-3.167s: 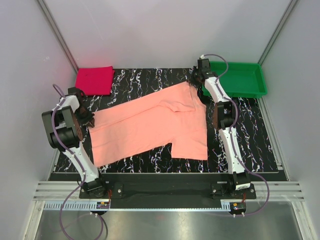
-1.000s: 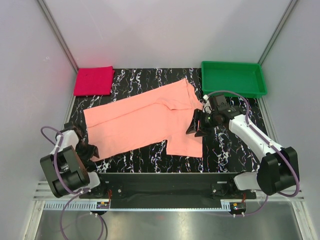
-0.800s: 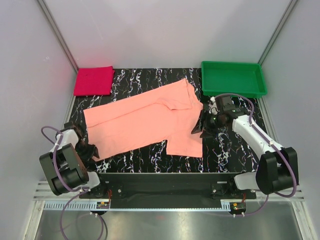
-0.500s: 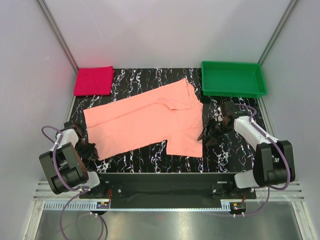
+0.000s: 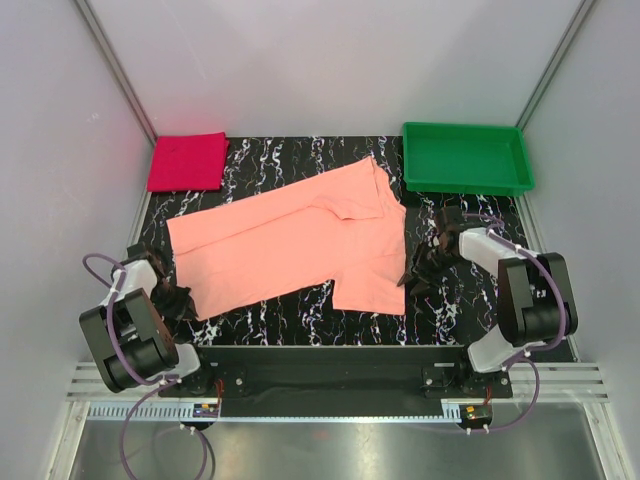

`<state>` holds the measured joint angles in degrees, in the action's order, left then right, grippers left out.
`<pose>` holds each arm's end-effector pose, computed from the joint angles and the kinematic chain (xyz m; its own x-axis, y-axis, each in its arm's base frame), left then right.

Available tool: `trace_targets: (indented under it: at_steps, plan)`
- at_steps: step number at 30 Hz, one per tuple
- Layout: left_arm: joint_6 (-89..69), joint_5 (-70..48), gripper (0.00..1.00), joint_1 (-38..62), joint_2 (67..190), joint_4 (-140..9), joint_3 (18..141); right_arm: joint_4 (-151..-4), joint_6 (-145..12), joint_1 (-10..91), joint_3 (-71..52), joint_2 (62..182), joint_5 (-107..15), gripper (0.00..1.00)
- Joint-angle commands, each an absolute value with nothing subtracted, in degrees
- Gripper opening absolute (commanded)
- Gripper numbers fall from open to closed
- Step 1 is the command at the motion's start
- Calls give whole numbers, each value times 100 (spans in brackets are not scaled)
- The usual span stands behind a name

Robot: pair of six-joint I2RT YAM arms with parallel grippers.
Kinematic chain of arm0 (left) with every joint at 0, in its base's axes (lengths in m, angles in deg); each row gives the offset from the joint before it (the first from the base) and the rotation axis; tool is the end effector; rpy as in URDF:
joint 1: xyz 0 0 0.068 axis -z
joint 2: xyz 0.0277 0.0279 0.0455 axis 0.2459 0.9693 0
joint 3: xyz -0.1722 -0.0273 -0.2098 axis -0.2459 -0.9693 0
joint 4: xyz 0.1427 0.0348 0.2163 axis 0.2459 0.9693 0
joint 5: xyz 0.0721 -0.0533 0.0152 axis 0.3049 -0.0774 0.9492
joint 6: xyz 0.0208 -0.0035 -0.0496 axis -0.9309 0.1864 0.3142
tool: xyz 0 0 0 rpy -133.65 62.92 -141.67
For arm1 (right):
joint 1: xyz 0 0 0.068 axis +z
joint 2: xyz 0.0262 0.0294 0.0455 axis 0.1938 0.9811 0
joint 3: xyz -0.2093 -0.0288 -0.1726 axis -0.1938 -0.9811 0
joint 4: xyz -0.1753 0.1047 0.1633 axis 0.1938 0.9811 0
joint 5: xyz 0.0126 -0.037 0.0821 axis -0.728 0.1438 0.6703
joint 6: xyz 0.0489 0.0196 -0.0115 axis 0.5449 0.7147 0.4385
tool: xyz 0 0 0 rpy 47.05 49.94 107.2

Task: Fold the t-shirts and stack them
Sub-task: Fold the tshirt

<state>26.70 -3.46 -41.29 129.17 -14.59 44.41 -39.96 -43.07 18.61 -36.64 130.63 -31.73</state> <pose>0.1683 0.0854 0.1512 -0.2593 -0.9658 -0.0084 -0.9654 0.2595 -0.0275 0.2584 0.0472 0.1554 -0.9365 0.3495 0.0273 0.3292 0.8500 0.4113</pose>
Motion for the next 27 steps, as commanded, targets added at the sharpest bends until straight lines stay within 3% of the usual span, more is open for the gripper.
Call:
trace_targets:
  at_steps: [1,4,5,13,14,15,17,27]
  plan:
    - [2624,-409,0,-4148,12901,-1748,4312,-4335,-4358,1838,-3531,13302,-3365,50]
    - [2615,-426,0,-4148,12928,-1748,4321,-4589,-4349,1838,-3540,13452,-3260,47]
    - [2616,-452,0,-4148,12937,-1739,4304,-4625,-4358,1838,-3549,13478,-3216,41]
    - [2607,-365,0,-4140,12963,-1713,4347,-4942,-4376,1847,-3777,13584,-2846,40]
    - [2615,-347,0,-4148,12954,-1696,4347,-4950,-4376,1847,-3786,13575,-2855,34]
    - [2616,-347,0,-4140,12954,-1695,4347,-4950,-4384,1855,-3786,13558,-2890,18]
    - [2668,-295,0,-4148,12963,-1608,4356,-4916,-4385,1847,-3760,13488,-2951,1]
    - [3020,-75,0,-4148,12673,-1239,4374,-3773,-4191,1838,-3812,12275,-3919,0]
